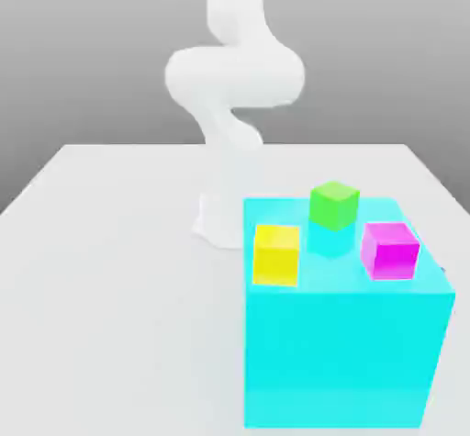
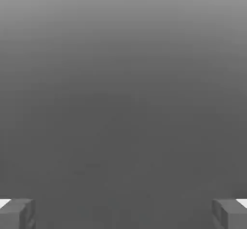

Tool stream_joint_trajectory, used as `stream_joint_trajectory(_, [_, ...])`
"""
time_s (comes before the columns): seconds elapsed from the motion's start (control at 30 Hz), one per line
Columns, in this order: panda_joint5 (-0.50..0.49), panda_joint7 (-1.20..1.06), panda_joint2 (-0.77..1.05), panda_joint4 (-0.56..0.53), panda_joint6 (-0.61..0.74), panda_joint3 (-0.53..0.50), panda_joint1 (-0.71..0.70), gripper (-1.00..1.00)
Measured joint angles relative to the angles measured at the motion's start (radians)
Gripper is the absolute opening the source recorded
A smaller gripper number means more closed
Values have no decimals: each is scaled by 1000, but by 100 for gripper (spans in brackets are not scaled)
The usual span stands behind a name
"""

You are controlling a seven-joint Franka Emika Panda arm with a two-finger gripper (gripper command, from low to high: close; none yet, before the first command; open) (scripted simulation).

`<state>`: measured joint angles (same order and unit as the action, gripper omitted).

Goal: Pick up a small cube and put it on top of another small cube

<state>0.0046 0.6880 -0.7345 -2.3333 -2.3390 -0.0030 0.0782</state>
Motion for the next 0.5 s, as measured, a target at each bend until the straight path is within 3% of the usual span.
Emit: stream_joint_trajectory(0.5, [41,-684,395,-200,-234,24,435,0])
